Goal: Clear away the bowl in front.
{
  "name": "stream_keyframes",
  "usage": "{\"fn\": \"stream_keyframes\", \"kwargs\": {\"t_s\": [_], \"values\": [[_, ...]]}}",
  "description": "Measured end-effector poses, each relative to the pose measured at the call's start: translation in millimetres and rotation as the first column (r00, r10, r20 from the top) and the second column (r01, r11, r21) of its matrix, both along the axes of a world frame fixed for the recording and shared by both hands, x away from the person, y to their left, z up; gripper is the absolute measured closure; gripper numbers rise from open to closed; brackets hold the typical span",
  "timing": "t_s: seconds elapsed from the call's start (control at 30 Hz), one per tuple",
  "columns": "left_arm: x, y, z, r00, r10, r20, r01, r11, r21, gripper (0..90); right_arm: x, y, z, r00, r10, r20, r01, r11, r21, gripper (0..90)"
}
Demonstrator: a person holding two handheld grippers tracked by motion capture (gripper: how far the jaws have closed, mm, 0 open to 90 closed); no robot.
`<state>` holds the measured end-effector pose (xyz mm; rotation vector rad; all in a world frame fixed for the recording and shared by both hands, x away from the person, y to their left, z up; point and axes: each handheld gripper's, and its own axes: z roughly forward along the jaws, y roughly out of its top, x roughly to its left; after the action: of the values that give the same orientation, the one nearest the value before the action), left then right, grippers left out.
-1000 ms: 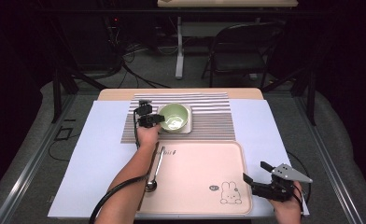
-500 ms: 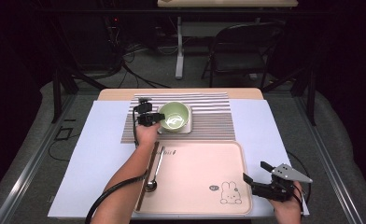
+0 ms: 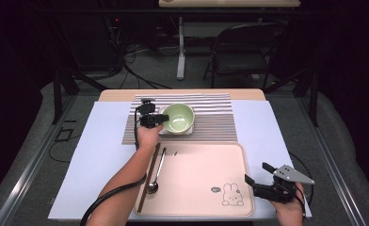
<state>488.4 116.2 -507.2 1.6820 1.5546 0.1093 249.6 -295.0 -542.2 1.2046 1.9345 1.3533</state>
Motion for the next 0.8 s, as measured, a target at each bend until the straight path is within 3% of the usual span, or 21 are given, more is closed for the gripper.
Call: {"fn": "stream_keyframes", "kwargs": {"t_s": [0.47, 0.8], "values": [[-18.6, -1.2, 4.2, 0.9984, -0.057, 0.003, 0.057, 0.9984, 0.004, 82.1, 5.4, 5.3, 0.2, 0.9998, 0.02, 0.003, -0.02, 1.0, -0.002, 14.2], [-33.2, -15.0, 2.1, 0.9909, -0.134, -0.001, 0.134, 0.9909, -0.002, 82.1, 7.6, 8.2, 0.2, 0.9995, 0.03, 0.003, -0.03, 1.0, -0.002, 14.1]]}}
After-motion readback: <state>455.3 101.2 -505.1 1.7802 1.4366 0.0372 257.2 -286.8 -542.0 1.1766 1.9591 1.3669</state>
